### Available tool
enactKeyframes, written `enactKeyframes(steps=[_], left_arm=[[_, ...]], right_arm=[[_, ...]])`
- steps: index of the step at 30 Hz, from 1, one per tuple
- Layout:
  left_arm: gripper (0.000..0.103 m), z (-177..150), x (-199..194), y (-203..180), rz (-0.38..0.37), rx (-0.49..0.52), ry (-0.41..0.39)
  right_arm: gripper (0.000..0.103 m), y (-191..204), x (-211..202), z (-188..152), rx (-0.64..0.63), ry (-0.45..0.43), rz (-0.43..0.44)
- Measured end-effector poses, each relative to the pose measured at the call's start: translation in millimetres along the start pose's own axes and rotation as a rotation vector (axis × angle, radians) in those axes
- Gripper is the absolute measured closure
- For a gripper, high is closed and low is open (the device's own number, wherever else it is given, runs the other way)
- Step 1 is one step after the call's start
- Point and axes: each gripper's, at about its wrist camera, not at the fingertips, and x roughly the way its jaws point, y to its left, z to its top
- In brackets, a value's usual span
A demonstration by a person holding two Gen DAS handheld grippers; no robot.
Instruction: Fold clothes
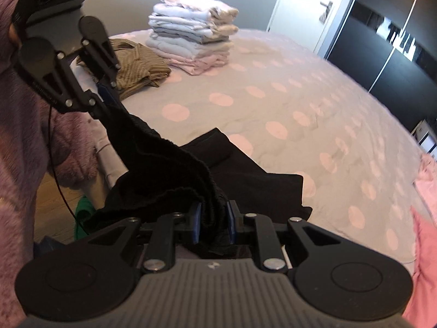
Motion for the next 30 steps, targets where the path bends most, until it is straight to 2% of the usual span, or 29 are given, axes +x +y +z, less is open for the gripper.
enactKeyframes(steps=[7,15,17,20,22,23,27,30], left_arm=[[0.088,33,26,65,0.008,-0.105,0.0],[0.086,49,101,134,0.019,-0.213,0.086],[0.082,51,119,146,0.043,-0.246,0.128],[0.081,56,128,155,0.113,-0.253,0.156],[0.076,57,122,158,0.126,-0.264,0.139],[0.071,58,120,160,0.125,-0.272,0.126],[0.065,61,112,154,0.094,-0.266,0.097],[0.053,65,105,139,0.059,-0.242,0.068]], right_arm=[[0.081,-72,57,27,0.179,0.106,0.111],[0.081,-132,153,34,0.279,0.259,0.159],[0.081,-141,175,32,0.291,0.29,0.168],[0.081,-150,202,28,0.301,0.337,0.157],[0.08,-155,215,23,0.318,0.362,0.149],[0.079,-158,218,20,0.332,0.36,0.15],[0.078,-165,225,10,0.383,0.35,0.148],[0.073,-166,223,8,0.411,0.342,0.134]])
